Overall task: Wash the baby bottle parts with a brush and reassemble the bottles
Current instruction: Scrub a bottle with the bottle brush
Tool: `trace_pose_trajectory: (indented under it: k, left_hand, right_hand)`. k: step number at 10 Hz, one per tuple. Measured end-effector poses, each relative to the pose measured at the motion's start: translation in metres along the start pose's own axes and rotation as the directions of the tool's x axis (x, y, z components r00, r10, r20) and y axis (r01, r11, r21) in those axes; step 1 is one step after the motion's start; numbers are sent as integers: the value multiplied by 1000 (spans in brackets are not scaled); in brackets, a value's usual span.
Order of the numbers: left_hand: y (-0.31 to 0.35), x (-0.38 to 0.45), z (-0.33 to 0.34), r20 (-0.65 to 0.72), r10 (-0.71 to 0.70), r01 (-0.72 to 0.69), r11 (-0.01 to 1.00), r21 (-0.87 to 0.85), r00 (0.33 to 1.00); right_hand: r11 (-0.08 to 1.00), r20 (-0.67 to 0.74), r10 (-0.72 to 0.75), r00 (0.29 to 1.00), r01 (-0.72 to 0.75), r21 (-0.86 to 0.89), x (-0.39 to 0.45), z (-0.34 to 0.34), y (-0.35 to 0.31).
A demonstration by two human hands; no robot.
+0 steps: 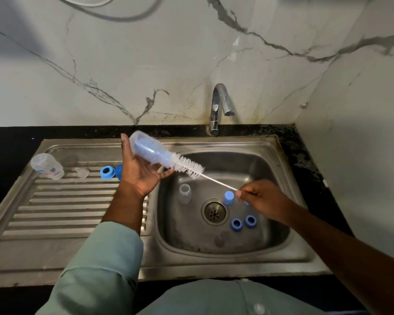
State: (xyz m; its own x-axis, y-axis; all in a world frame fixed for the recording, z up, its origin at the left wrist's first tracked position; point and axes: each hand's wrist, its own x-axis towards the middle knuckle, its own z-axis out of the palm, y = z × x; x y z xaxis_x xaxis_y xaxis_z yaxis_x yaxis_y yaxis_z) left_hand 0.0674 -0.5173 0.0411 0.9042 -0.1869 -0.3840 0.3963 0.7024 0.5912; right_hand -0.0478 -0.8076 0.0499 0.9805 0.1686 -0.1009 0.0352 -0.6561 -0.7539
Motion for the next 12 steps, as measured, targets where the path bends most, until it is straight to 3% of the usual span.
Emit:
trace_pose_trajectory:
  k: [1, 2, 3, 4, 5, 6, 7, 8, 9, 10, 11, 12]
  left_hand:
    - [-3, 11, -3, -265, 41, -49, 999, -22, 963]
    - [-5, 7, -4, -4, 32, -33, 985, -170, 999]
    - [6, -4, -5, 326, -40, 67, 995, -74, 944]
    - [17, 4, -6, 58, -17, 9, 991, 135, 998]
    - [13, 15, -2, -234, 23, 6, 992, 123, 972]
    - [8, 17, 5, -271, 70, -48, 995, 89, 960]
    - [18, 7, 6, 56, -51, 46, 996, 78, 997]
    - [27, 7, 1, 13, -35, 31, 973, 228, 999]
    - [14, 7, 6, -133, 7, 38, 942, 332, 991]
    - [10, 12, 10, -222, 66, 9, 946, 323, 973]
    - [15, 15, 11, -244, 110, -33, 954, 299, 963]
    - [9, 11, 15, -237, 87, 21, 907, 420, 967]
  right_hand:
    - [769, -151, -209, 966, 67, -635, 0, 4, 4]
    - [994, 156, 44, 987, -60, 94, -4, 4, -10]
    - [773, 461, 172, 871, -409, 485, -6, -2, -8]
    - [993, -14, 12, 1000, -13, -120, -5, -2, 12]
    - [656, -100, -296, 950, 126, -745, -4, -2, 14]
    - [809, -45, -275, 960, 206, -550, -2, 6, -1]
    - [906, 301, 139, 943, -244, 346, -5, -6, -3]
    - [968, 146, 68, 987, -101, 229, -10, -16, 15]
    - [988, -38, -89, 995, 83, -127, -5, -18, 26]
    - [944, -65, -139, 988, 112, -310, -7, -10, 37]
    - [945, -190, -152, 970, 86, -315, -12, -7, 50]
    - [907, -209, -247, 946, 150, -395, -9, -5, 49]
